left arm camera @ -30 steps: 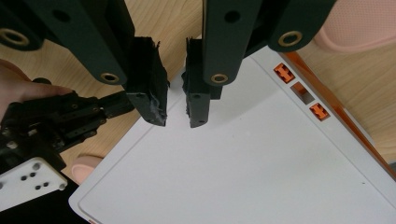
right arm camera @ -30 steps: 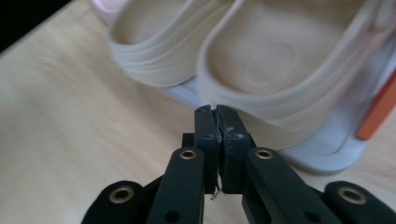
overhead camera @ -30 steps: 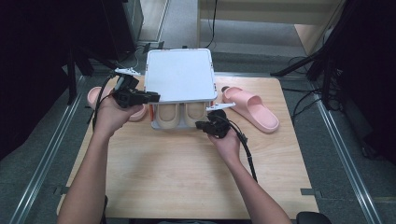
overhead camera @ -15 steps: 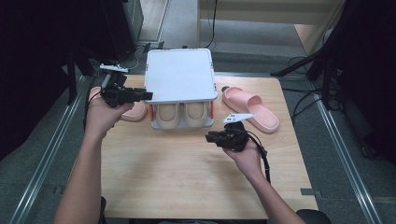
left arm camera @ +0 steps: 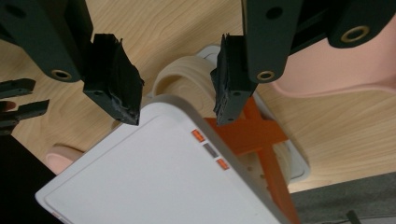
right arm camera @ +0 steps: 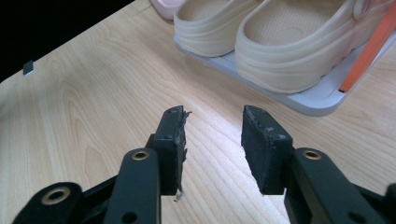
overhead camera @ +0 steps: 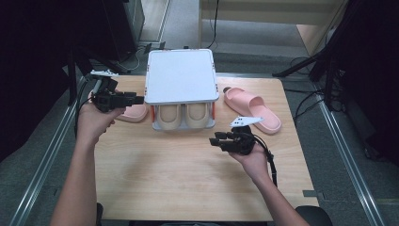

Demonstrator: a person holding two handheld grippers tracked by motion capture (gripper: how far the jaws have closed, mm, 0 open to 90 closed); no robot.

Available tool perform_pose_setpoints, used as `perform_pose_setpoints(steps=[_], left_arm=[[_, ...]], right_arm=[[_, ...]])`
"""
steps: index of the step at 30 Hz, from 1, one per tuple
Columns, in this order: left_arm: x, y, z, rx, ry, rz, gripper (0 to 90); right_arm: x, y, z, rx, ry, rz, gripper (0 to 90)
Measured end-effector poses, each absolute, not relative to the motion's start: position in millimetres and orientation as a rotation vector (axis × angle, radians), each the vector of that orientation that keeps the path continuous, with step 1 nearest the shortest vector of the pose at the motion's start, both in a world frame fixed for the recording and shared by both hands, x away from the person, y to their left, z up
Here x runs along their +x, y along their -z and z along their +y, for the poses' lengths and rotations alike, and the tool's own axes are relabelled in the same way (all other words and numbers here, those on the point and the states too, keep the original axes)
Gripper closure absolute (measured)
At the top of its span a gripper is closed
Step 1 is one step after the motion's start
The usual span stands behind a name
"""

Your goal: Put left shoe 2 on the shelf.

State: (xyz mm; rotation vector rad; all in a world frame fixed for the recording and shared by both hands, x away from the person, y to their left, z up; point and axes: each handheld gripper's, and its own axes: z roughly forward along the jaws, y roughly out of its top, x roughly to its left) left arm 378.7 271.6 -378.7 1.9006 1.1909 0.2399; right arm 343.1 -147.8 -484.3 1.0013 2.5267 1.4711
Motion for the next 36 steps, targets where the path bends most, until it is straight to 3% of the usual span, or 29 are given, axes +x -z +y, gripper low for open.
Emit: perform_pose_setpoints(steps=[2,9,14,36], left_arm=[[378.1,383.3,278.0,1.89,-0.245,1.218,53.0],[376.5,400.3,298.4,1.86,-0.294,1.299,79.0],[378.0,415.0,313.3,1.849,-0.317,1.328,88.5],[414.4,476.2,346.6,1.818,-0.356,1.516,88.0]], right_arm=[[343.7,484.6,-147.5,0.995,-1.479,2.522,60.0],[347.3,485.3,-140.7,0.987,-1.484,2.537,62.5],[347.4,486.9,-133.1,0.961,-1.464,2.566,63.1],[334.3,495.3,-130.7,0.96,-1.402,2.595,63.4]])
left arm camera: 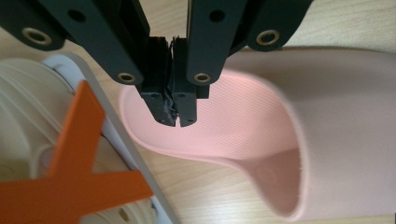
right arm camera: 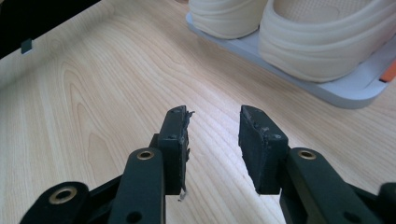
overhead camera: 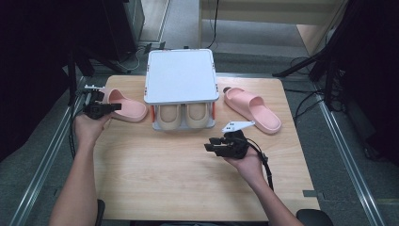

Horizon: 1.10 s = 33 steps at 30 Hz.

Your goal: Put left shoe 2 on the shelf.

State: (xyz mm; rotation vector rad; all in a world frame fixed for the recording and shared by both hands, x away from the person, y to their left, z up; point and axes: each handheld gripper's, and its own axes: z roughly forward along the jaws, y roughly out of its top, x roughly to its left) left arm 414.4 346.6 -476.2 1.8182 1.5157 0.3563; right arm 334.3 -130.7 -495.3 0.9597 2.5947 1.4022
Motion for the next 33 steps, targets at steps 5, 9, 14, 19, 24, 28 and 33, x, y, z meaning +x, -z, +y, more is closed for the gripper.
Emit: perform_pose_setpoints(steps=[5,9,14,19,24,28,33], left_arm=[[424.6,489.3,355.5,1.777,-0.329,1.557,88.0],[432.8,502.4,358.6,1.785,-0.321,1.595,87.8],[435.6,509.5,354.3,1.819,-0.346,1.583,86.3],[435.0,511.0,358.8,1.8,-0.357,1.604,87.4],[432.6,511.9,362.8,1.785,-0.347,1.61,87.6],[428.7,510.1,364.0,1.804,-0.35,1.619,86.9],[422.9,510.8,370.7,1.787,-0.334,1.626,87.1]], right_arm=[[330.3,495.9,-136.5,0.977,-1.4,2.581,63.4],[328.5,495.9,-140.2,0.99,-1.397,2.566,63.4],[327.7,495.2,-144.5,0.999,-1.399,2.55,63.4],[328.6,495.1,-145.7,1.001,-1.398,2.551,63.4],[328.7,494.7,-145.3,1.0,-1.397,2.553,63.4],[328.7,493.4,-146.0,1.006,-1.397,2.542,63.4],[329.5,491.7,-145.6,0.999,-1.405,2.539,63.7]])
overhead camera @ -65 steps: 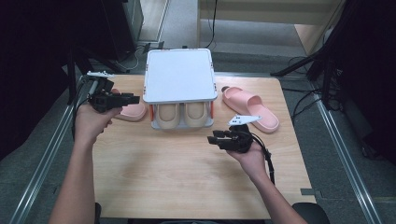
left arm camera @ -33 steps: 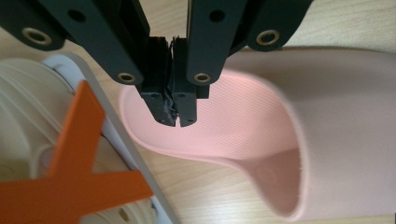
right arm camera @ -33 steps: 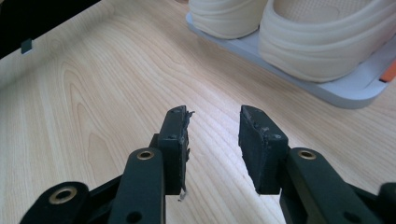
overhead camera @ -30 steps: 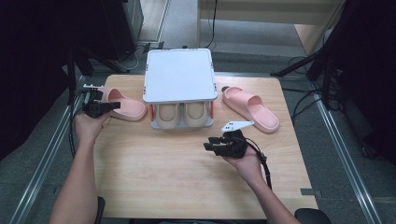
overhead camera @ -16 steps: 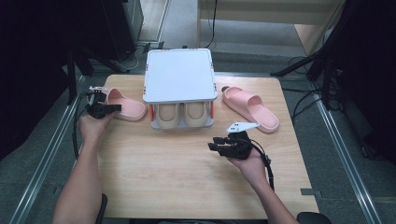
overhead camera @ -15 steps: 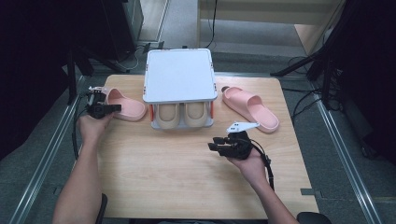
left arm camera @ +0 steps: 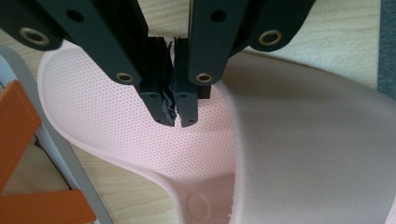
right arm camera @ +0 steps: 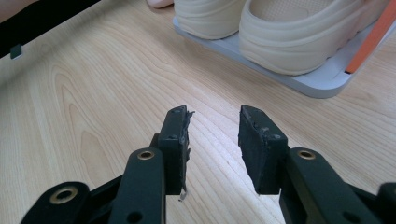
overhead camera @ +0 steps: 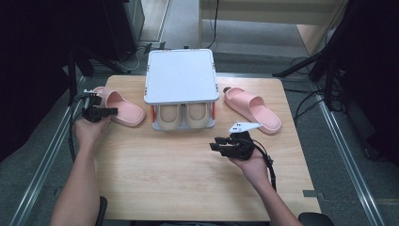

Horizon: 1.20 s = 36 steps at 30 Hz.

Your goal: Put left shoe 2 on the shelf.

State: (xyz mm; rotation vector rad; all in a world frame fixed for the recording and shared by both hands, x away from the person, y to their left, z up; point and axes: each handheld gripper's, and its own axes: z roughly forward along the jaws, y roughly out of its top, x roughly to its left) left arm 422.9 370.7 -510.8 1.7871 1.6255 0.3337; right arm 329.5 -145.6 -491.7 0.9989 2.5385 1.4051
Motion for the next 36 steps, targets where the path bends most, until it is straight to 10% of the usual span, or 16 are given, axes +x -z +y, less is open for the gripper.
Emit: perform_pose_setpoints(steps=[25,36], left_arm=[[383.0,510.5,403.2,1.72,-0.357,1.706,86.5],[374.0,480.3,397.2,1.706,-0.421,1.645,69.9]], right_arm=[[343.6,491.5,-117.9,0.913,-1.415,2.618,63.7],[344.7,490.9,-116.1,0.911,-1.413,2.628,63.7]])
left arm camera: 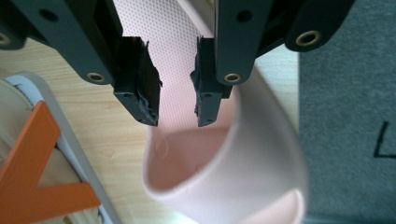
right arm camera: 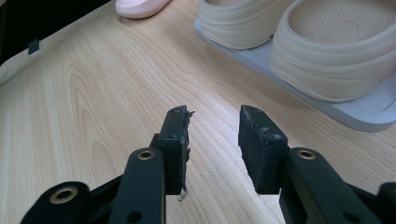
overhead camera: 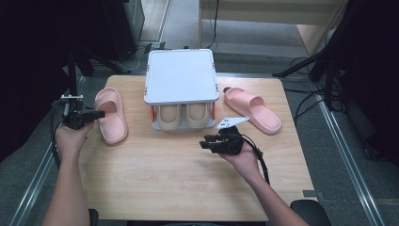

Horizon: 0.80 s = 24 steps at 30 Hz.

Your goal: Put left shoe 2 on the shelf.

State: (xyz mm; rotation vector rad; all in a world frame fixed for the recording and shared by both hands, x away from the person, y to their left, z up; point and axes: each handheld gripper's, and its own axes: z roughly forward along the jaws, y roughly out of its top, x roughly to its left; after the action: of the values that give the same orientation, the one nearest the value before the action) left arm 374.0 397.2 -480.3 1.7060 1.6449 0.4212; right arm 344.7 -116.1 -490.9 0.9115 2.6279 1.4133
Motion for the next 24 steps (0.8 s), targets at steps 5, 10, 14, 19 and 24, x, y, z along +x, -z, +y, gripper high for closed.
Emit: perform_pose_setpoints(steps=[5,10,14,19,24], left_arm=[[372.8,479.8,405.6,1.674,-0.428,1.668,61.8],[378.5,491.5,412.6,1.657,-0.38,1.712,57.4],[386.1,503.3,417.2,1.669,-0.362,1.746,55.3],[391.1,510.5,420.5,1.657,-0.376,1.751,54.7],[399.7,518.3,424.0,1.643,-0.364,1.769,55.7]], right_arm=[[345.0,490.8,-118.0,0.917,-1.414,2.625,63.6],[343.1,491.4,-121.0,0.931,-1.407,2.618,63.6],[341.5,491.5,-126.7,0.951,-1.406,2.601,63.6],[339.1,491.6,-132.7,0.971,-1.403,2.583,63.6],[335.7,493.0,-138.2,0.996,-1.393,2.568,63.6]])
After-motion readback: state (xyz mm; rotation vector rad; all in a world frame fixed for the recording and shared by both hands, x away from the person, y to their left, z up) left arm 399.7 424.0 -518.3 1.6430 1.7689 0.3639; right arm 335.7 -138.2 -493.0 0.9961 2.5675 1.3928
